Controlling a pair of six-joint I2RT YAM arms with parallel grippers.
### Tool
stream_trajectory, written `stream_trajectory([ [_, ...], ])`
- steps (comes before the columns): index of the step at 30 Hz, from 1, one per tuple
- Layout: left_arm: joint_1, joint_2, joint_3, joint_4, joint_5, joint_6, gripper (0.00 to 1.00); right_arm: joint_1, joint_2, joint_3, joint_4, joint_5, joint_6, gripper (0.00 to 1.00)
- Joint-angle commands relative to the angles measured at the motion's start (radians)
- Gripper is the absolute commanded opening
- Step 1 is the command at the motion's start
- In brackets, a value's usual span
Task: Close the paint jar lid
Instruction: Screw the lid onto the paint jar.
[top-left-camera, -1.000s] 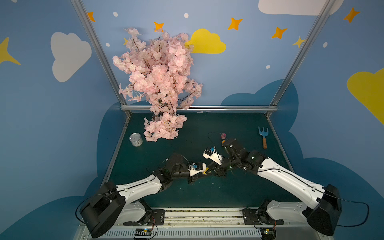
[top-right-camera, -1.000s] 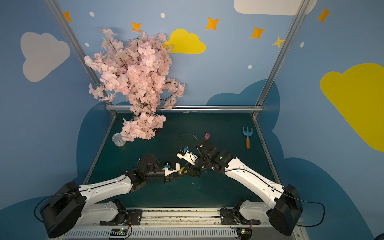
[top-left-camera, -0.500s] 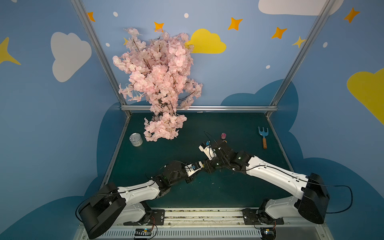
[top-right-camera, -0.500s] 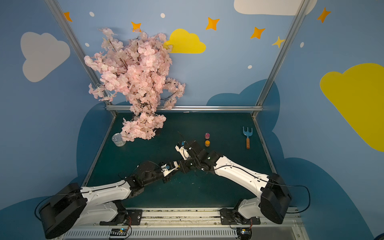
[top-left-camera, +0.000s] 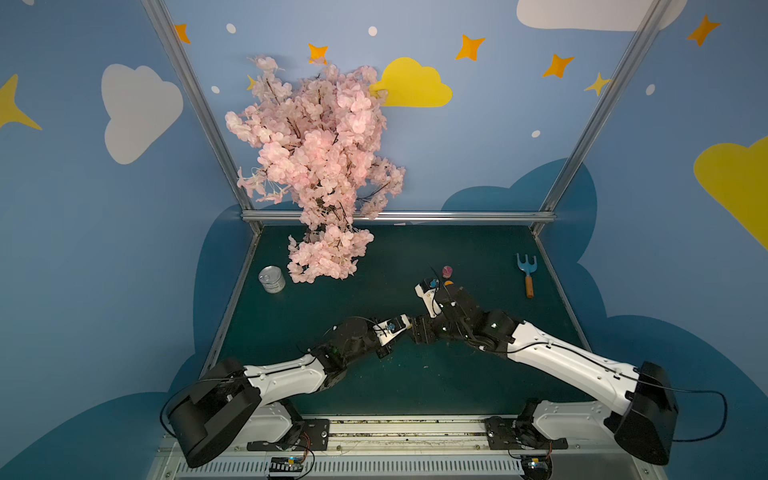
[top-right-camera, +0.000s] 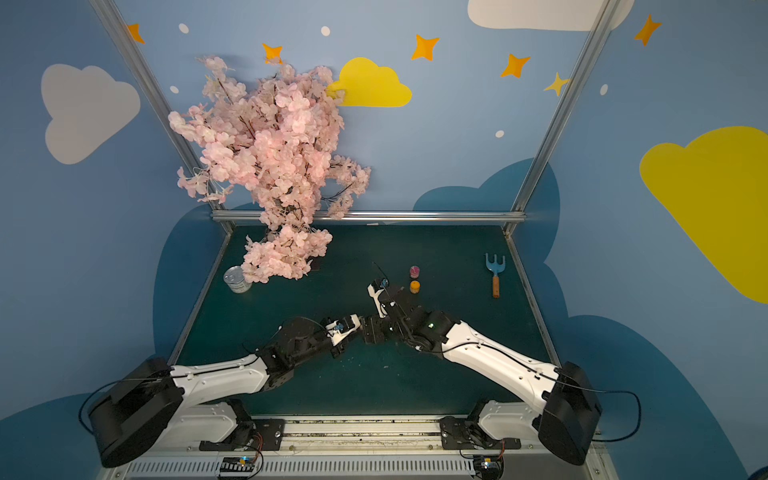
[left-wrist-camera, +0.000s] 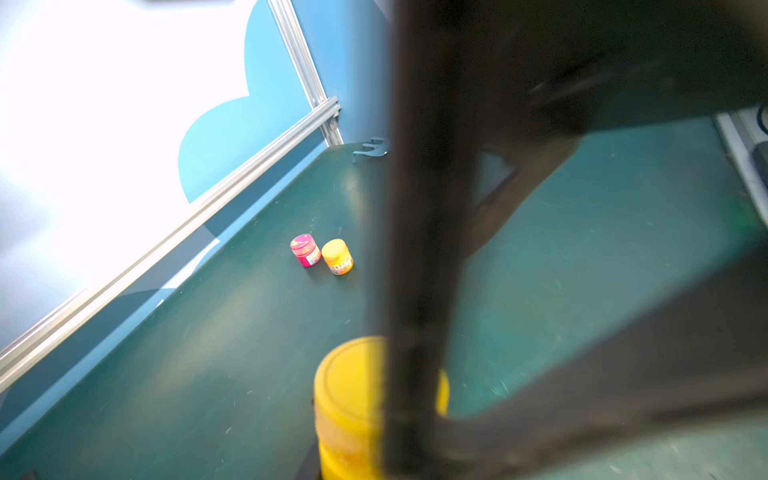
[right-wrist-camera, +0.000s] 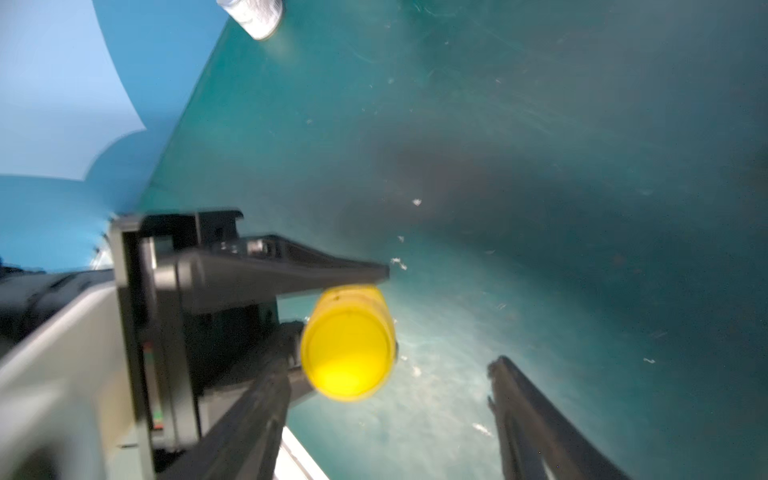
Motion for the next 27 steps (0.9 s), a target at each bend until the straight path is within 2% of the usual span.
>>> stream_trajectory([
  [1, 0.009, 0.045, 0.028, 0.024, -0.002, -0.027, 0.30, -0.002, -0.091, -0.058, 0.015, 0.102, 0.005, 0.80],
  [4, 0.015, 0.052, 0.031, 0.029, 0.017, -0.044, 0.30, -0.006, -0.188, -0.132, 0.038, 0.154, -0.018, 0.80],
  [8, 0.035, 0.039, 0.027, 0.038, 0.084, -0.086, 0.30, -0.039, -0.283, -0.175, 0.013, 0.152, -0.052, 0.79],
  [11, 0.046, -0.003, 0.028, 0.018, 0.245, -0.112, 0.30, -0.068, -0.325, -0.191, 0.014, 0.120, -0.117, 0.80],
  [13, 0.056, -0.022, 0.035, -0.009, 0.399, -0.114, 0.31, -0.077, -0.339, -0.201, 0.045, 0.080, -0.189, 0.80],
  [15, 0.063, -0.031, 0.051, -0.042, 0.571, -0.117, 0.31, -0.080, -0.354, -0.225, 0.114, -0.017, -0.302, 0.80],
  [19, 0.061, -0.027, 0.085, -0.093, 0.770, -0.127, 0.31, -0.080, -0.399, -0.283, 0.232, -0.310, -0.501, 0.76],
  [21, 0.060, -0.023, 0.090, -0.095, 0.804, -0.134, 0.31, -0.080, -0.430, -0.311, 0.277, -0.345, -0.530, 0.71],
  [27, 0.061, -0.014, 0.094, -0.107, 0.775, -0.118, 0.30, -0.080, -0.477, -0.330, 0.295, -0.510, -0.593, 0.64],
])
